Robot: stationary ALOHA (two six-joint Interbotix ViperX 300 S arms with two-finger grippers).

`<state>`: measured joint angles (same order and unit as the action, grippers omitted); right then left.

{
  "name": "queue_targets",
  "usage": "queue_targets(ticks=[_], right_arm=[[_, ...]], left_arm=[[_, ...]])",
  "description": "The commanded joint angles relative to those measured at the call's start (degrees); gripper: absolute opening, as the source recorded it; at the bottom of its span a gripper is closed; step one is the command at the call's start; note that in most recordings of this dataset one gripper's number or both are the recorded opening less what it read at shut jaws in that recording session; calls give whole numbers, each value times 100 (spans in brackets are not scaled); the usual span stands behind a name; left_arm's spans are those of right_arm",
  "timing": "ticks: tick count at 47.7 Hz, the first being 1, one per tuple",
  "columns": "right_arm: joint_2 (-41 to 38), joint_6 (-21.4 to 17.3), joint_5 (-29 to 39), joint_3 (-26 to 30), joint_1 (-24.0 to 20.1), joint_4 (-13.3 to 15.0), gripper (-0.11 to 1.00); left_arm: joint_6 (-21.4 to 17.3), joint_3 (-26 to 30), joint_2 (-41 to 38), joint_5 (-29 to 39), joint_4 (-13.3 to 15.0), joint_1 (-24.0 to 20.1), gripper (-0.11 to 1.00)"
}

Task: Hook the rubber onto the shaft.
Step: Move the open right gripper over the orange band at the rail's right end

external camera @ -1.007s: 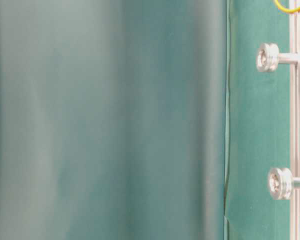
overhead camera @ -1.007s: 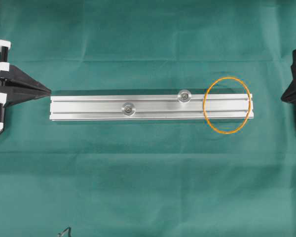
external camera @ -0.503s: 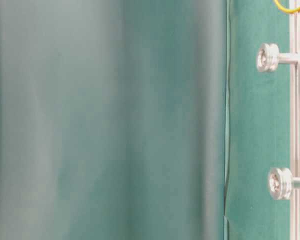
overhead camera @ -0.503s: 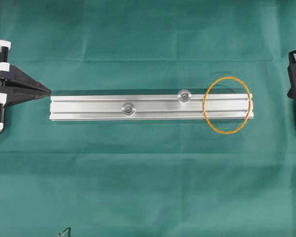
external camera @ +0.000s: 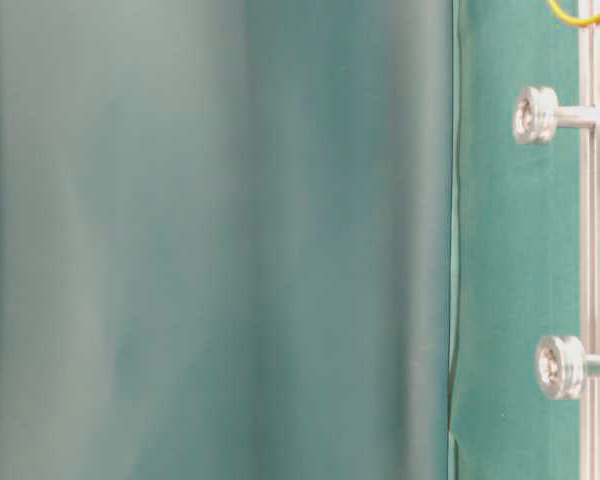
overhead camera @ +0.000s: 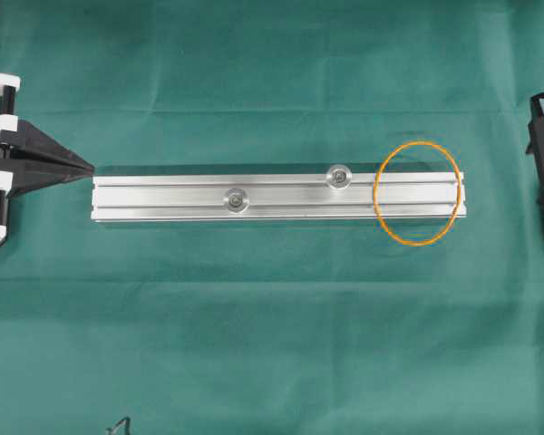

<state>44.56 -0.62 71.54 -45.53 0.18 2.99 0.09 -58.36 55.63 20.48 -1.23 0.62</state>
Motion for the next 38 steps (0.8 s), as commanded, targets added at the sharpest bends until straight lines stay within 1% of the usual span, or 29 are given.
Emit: queue_targets(ticks=[1,4,19,28,38], right_arm=[[-18,-9,-26,70,18,-26,96],[-18,-9,-26,70,18,-26,100],[-26,-9,-35,70,18,-26,98],[-26,-9,-53,70,18,-88,98],[-158,-9,-299,132,18,-88,98]], left_arm=[[9,167,-44,-26,-18,18,0],[9,167,-44,-26,-18,18,0],[9,167,-53,-26,-18,26,0],[9,167,-53,-53,-18,26,0],[18,167,-62,-53,-18,53,0]])
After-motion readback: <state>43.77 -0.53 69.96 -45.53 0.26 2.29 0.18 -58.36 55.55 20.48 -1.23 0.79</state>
